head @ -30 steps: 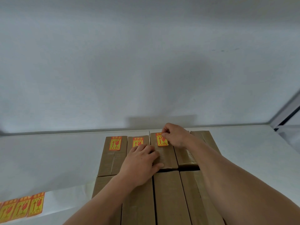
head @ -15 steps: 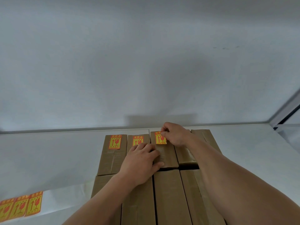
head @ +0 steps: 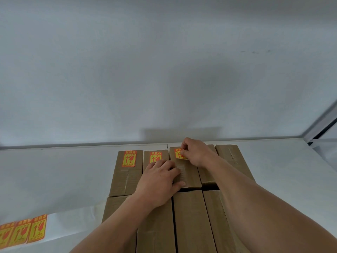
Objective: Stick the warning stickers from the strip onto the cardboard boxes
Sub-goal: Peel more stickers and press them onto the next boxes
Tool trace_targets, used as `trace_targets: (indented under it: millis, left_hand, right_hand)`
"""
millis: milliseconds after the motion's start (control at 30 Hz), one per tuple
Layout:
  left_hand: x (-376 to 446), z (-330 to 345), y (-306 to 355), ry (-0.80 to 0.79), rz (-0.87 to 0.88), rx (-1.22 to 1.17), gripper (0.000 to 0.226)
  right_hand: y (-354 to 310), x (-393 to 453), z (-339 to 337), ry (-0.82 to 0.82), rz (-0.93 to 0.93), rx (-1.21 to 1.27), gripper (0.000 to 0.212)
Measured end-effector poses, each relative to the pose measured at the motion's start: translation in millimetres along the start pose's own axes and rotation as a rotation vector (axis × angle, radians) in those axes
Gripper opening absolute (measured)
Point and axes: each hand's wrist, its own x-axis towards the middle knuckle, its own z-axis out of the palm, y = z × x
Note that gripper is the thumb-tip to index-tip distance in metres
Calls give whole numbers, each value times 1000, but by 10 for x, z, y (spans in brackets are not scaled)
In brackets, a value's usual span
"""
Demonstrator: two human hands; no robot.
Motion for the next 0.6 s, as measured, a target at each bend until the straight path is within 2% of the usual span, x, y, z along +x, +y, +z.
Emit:
trace_targets:
  millis: [167, 300, 467, 600]
  left_hand:
    - [-8, -5, 10, 7, 2, 19, 50]
    - [-18, -9, -1, 15, 2, 20, 51]
    - [-25, -3, 1, 15, 1, 24, 51]
    - [-30, 5, -3, 22, 0, 21, 50]
  right_hand:
    - [-20, -37, 33, 114, -12, -27, 21]
    - [38, -98, 48, 213, -169, -194, 24]
    - [173, -227, 78, 116, -149, -279, 50]
    - [175, -257, 109, 101, -103, -313, 55]
